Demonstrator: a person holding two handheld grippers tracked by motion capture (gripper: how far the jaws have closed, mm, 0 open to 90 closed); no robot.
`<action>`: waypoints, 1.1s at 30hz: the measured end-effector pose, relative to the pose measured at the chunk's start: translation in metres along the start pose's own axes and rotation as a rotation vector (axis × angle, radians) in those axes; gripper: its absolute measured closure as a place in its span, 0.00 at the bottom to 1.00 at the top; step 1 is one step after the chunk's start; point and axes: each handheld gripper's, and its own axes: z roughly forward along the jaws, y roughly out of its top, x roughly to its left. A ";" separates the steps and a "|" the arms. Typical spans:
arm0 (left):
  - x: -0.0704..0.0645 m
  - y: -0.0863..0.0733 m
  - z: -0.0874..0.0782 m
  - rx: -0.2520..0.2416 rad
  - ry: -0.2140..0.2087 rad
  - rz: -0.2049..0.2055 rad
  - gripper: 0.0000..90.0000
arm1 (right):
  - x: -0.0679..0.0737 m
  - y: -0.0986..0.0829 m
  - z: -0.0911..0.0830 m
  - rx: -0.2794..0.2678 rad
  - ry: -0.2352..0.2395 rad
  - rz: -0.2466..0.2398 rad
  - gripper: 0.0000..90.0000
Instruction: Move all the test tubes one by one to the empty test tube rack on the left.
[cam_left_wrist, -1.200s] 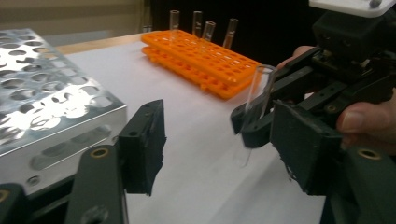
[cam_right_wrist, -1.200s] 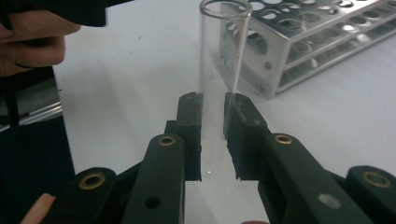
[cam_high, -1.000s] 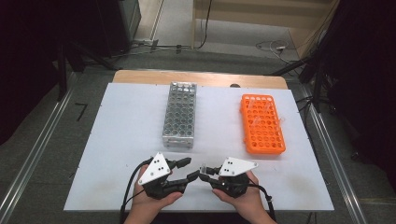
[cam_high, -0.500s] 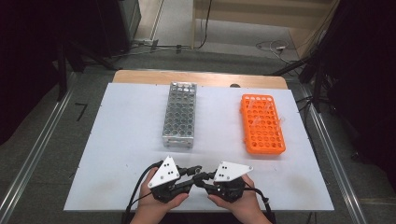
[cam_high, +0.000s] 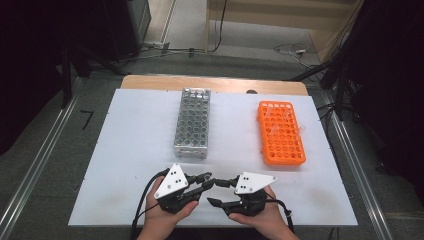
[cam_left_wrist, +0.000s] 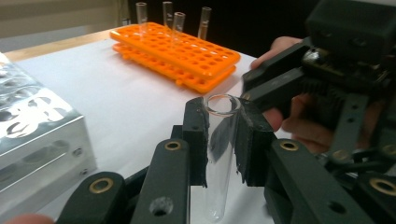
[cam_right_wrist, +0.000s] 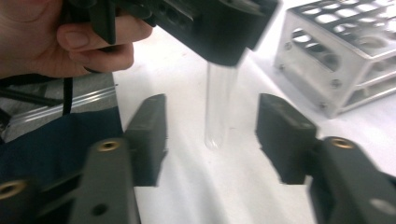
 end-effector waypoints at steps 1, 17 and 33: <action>0.002 0.001 -0.001 0.000 0.005 -0.003 0.85 | -0.002 0.000 -0.004 -0.007 -0.007 0.006 0.35; 0.032 0.026 0.003 -0.024 0.051 -0.022 0.85 | -0.051 -0.022 -0.067 -0.094 -0.130 0.145 0.01; 0.080 0.061 0.022 -0.043 0.104 -0.041 0.85 | -0.064 -0.054 -0.111 -0.093 -0.246 0.198 0.00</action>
